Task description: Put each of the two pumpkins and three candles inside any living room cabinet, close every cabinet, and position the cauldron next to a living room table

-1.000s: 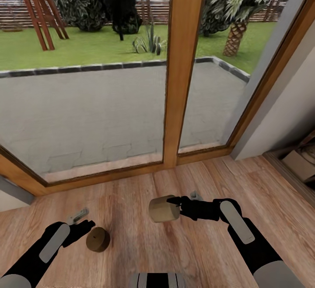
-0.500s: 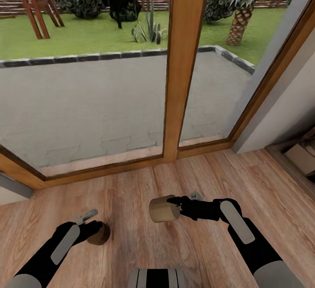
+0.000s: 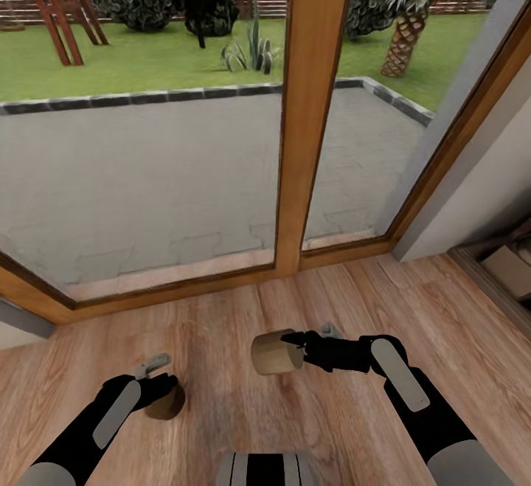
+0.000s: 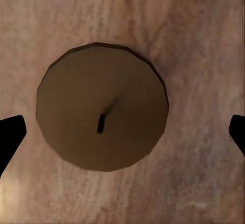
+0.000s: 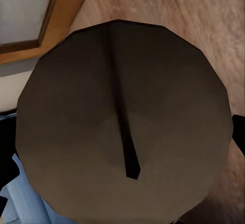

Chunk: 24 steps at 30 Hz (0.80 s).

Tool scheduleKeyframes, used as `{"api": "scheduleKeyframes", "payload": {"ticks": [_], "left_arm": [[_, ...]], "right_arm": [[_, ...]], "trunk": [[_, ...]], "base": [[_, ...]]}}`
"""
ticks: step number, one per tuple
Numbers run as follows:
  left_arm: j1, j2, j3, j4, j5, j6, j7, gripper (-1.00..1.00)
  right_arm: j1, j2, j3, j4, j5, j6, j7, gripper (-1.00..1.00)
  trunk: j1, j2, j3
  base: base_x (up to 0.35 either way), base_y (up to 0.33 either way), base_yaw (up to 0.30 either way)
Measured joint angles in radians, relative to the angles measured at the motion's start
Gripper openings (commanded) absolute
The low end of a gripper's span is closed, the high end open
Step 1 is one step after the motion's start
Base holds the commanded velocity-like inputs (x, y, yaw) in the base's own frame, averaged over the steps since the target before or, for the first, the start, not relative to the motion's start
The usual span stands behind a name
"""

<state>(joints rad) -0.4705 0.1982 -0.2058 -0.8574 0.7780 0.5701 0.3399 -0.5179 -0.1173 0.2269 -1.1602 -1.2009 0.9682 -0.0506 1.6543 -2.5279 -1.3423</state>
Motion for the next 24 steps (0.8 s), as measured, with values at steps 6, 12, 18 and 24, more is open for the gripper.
{"api": "scheduleKeyframes", "payload": {"ticks": [6,12,18,24], "left_arm": [[0.0,0.0,0.0,0.0,0.0,0.001,0.0,1.0],[0.0,0.0,0.0,0.001,-0.002,0.0,0.0,1.0],[0.0,0.001,0.001,0.006,-0.004,0.0,0.001,1.0],[0.0,0.001,0.002,0.008,-0.005,0.0,0.002,1.0]], "right_arm": [[0.0,0.0,0.0,-0.001,0.0,0.0,0.0,-1.0],[0.0,0.0,0.0,-0.001,0.0,0.0,0.0,-1.0],[0.0,0.0,0.0,-0.001,-0.001,0.0,0.0,-1.0],[0.0,-0.001,0.0,-0.006,-0.002,0.0,0.001,-1.0]], "trunk": [[0.0,0.0,0.0],[0.0,0.0,0.0],[0.0,0.0,0.0],[0.0,0.0,0.0]], "base": [[0.061,0.006,0.0],[0.101,0.027,0.0],[0.006,0.002,0.0],[0.0,0.0,0.0]]}}
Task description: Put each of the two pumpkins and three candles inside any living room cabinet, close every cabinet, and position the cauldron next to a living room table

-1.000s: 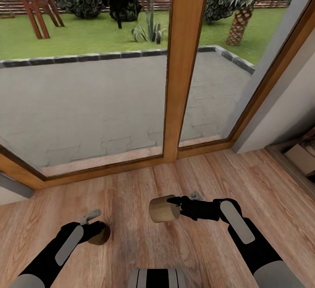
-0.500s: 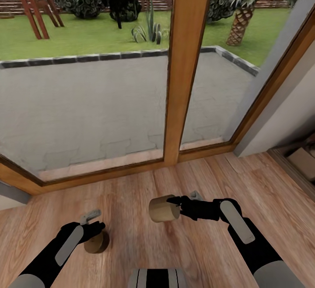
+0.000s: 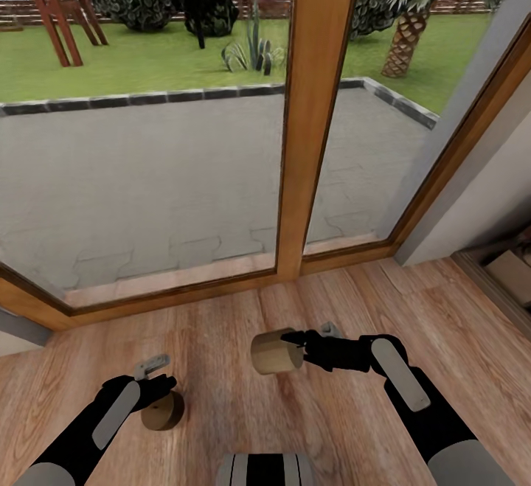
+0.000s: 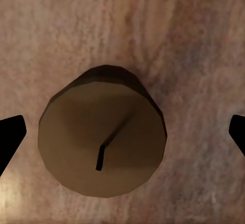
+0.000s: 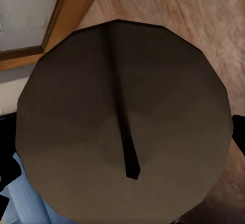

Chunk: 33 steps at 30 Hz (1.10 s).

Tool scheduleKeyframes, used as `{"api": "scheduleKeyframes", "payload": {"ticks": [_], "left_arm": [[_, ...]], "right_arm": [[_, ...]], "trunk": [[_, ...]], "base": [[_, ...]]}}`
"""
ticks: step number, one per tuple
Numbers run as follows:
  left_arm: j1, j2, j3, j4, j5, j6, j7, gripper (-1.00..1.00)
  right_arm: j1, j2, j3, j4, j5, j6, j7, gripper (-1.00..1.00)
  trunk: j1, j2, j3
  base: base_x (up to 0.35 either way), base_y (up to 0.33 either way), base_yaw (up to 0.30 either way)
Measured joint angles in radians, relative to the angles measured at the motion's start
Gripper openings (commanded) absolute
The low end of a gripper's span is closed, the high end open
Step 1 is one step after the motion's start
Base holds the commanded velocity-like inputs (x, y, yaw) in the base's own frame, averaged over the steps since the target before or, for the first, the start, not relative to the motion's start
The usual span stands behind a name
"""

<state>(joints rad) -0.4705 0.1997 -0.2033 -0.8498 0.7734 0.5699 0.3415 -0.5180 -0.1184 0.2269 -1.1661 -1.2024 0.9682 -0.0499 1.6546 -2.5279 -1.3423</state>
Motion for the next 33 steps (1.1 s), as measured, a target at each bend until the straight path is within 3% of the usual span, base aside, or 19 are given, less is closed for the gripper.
{"api": "scheduleKeyframes", "payload": {"ticks": [4,11,29,33], "left_arm": [[0.0,0.0,0.001,0.001,0.0,0.0,0.0,1.0],[0.0,-0.001,0.001,0.003,0.0,-0.006,0.001,1.0],[0.0,-0.002,-0.002,0.003,0.0,-0.018,0.002,1.0],[0.0,-0.002,-0.002,0.003,0.0,-0.03,0.002,1.0]], "right_arm": [[0.0,-0.001,0.001,-0.007,-0.008,0.001,0.013,-1.0],[0.0,-0.003,0.002,-0.008,-0.018,0.001,0.121,-1.0],[0.0,-0.002,0.002,-0.006,-0.011,0.001,0.13,-1.0],[0.0,-0.002,0.002,-0.006,-0.013,0.001,0.13,-1.0]], "trunk": [[0.0,0.0,0.0],[0.001,0.0,-0.008],[0.009,-0.005,-0.077],[0.009,-0.005,-0.077]], "base": [[0.0,0.0,0.0],[0.0,0.0,0.0],[0.0,0.0,0.0],[0.0,0.0,0.0]]}}
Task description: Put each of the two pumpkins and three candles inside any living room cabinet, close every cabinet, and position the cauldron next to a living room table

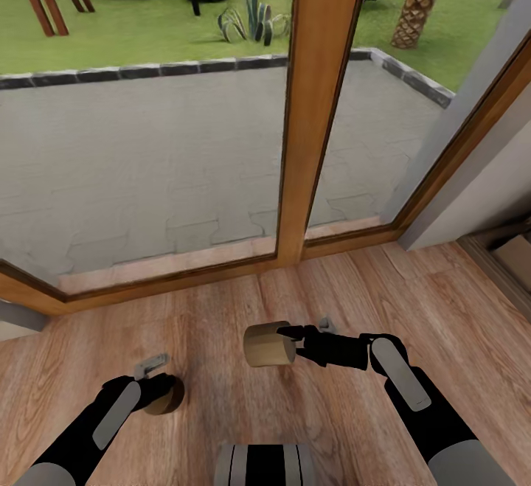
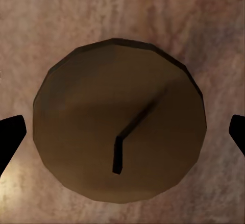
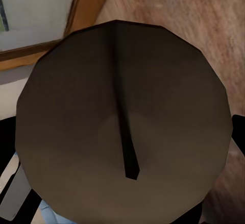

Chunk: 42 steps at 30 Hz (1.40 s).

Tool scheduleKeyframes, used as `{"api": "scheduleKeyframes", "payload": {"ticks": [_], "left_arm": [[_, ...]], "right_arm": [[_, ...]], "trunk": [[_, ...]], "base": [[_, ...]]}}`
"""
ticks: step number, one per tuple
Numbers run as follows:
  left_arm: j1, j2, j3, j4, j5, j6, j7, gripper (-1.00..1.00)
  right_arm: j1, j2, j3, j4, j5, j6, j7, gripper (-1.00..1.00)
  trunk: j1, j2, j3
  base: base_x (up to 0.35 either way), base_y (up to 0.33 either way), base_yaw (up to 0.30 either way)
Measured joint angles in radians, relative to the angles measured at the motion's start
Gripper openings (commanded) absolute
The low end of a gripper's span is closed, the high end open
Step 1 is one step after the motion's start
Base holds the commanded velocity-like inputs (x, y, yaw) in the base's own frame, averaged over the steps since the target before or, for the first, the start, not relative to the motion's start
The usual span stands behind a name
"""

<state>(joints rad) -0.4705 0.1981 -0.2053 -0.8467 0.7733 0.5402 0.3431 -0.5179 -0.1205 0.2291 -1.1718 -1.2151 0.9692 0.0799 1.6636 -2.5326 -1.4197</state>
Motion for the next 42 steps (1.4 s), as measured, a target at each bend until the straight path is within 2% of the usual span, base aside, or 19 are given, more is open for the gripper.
{"api": "scheduleKeyframes", "payload": {"ticks": [4,9,21,25,35,39,42], "left_arm": [[0.0,0.0,0.0,0.0,0.0,-0.007,0.0,1.0],[0.0,0.0,0.0,0.0,-0.001,-0.01,0.0,1.0],[0.0,0.0,-0.002,0.0,-0.006,-0.052,0.0,1.0],[0.0,0.0,-0.002,0.0,-0.01,-0.054,0.0,1.0],[0.0,0.0,-0.002,0.0,-0.012,-0.055,0.0,1.0],[0.0,0.0,-0.003,0.0,-0.012,-0.055,0.0,1.0],[0.0,0.0,-0.002,0.0,-0.012,-0.055,0.0,1.0]], "right_arm": [[0.0,0.0,0.0,0.0,0.001,0.0,0.0,-1.0],[0.0,0.001,0.001,0.0,0.004,0.0,-0.001,-1.0],[0.0,0.002,0.003,0.002,0.005,-0.001,-0.002,-1.0],[0.0,0.002,0.003,0.002,0.007,-0.001,-0.002,-1.0],[0.0,0.002,0.003,0.002,0.007,-0.001,-0.002,-1.0],[0.0,0.002,0.003,0.002,0.008,-0.001,-0.003,-1.0],[0.0,0.002,0.003,0.003,0.005,-0.001,-0.003,-1.0]], "trunk": [[0.0,0.0,0.0],[0.002,-0.001,-0.019],[0.003,-0.001,-0.023],[0.005,-0.002,-0.039],[0.004,-0.002,-0.039],[0.006,-0.003,-0.054],[0.006,-0.003,-0.054]], "base": [[0.0,0.0,0.0],[0.0,0.0,0.0],[0.0,0.0,0.0],[0.0,0.0,0.0],[0.0,0.0,0.0],[0.0,0.0,0.0],[0.0,0.0,0.0]]}}
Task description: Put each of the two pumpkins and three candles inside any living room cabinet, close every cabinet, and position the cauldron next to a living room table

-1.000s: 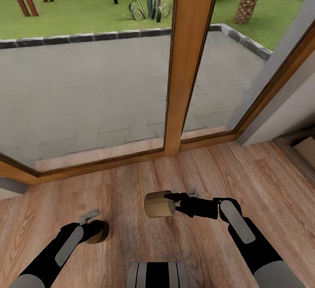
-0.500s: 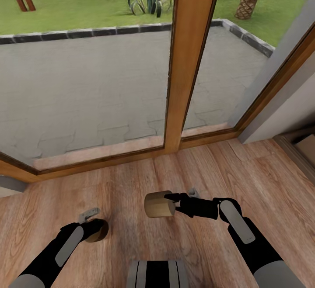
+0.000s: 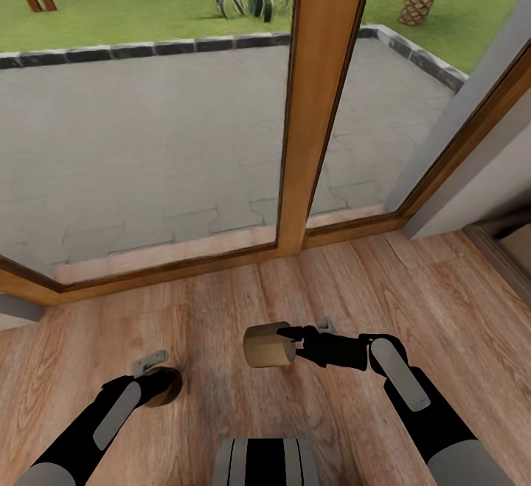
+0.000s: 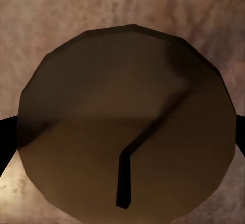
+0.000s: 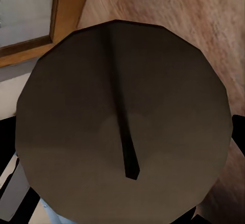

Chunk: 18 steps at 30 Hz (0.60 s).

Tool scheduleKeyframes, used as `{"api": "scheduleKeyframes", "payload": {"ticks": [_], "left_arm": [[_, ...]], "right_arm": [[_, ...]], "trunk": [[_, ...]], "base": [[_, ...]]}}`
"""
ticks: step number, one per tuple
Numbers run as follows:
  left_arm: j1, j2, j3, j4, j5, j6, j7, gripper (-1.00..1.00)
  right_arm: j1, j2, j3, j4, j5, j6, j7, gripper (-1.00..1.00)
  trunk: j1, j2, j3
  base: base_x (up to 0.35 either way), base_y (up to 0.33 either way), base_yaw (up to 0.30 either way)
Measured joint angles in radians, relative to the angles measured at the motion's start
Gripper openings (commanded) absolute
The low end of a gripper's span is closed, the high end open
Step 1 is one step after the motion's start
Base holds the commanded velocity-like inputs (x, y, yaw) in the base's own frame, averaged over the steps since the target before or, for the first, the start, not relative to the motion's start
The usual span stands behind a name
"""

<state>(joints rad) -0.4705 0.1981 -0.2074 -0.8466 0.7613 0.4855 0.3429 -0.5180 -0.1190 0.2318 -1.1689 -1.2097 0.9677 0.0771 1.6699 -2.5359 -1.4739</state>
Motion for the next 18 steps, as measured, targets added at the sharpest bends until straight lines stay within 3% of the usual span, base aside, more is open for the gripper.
{"api": "scheduleKeyframes", "payload": {"ticks": [1,2,18], "left_arm": [[0.0,0.0,0.0,0.0,0.0,0.0,0.0,1.0],[0.0,0.0,0.0,0.0,0.0,0.0,0.0,-1.0],[0.0,0.0,0.0,0.0,0.001,0.0,0.0,-1.0]], "right_arm": [[0.0,0.0,0.0,0.0,0.0,0.0,0.0,-1.0],[0.0,0.0,0.0,0.001,0.0,0.0,0.0,-1.0],[0.0,0.0,-0.001,0.003,0.0,0.0,0.0,-1.0]], "trunk": [[0.0,0.0,0.0],[0.0,0.0,0.0],[0.0,0.0,0.0]], "base": [[0.0,0.0,0.0],[0.0,0.0,0.0],[0.0,0.0,0.0]]}}
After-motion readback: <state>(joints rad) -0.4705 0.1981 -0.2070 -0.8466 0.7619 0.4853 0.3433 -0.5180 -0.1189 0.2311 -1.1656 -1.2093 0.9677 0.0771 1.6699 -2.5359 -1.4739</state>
